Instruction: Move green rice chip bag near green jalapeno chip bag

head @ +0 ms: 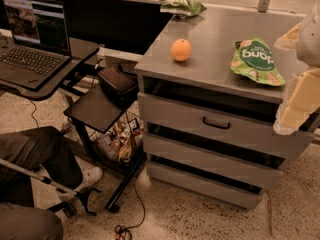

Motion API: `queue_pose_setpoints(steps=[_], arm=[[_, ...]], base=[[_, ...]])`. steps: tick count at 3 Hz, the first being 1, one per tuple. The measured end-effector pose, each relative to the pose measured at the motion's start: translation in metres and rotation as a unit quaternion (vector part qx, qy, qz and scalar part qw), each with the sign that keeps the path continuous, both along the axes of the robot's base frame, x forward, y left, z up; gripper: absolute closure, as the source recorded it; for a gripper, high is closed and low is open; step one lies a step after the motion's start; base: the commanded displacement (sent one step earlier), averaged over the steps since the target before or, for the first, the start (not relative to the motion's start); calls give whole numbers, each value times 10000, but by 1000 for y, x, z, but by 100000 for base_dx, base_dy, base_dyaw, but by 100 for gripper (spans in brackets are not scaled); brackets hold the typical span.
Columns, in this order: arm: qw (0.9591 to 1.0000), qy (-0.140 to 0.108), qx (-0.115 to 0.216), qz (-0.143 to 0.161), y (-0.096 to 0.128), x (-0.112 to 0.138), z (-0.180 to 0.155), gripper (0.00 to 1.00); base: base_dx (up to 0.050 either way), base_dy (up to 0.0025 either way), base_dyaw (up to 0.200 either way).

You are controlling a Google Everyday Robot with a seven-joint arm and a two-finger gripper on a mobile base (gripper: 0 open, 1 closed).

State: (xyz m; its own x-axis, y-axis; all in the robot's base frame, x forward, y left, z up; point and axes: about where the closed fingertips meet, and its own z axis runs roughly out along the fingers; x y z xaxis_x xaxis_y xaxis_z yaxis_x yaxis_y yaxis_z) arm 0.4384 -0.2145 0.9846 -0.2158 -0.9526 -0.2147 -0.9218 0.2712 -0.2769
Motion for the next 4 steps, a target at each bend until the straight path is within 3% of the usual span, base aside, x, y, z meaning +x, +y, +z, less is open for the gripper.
queue_pose_setpoints(steps=[4], arm=[[10000,0,0,0,0,0,0,0]], base=[[-1,1,-9611]])
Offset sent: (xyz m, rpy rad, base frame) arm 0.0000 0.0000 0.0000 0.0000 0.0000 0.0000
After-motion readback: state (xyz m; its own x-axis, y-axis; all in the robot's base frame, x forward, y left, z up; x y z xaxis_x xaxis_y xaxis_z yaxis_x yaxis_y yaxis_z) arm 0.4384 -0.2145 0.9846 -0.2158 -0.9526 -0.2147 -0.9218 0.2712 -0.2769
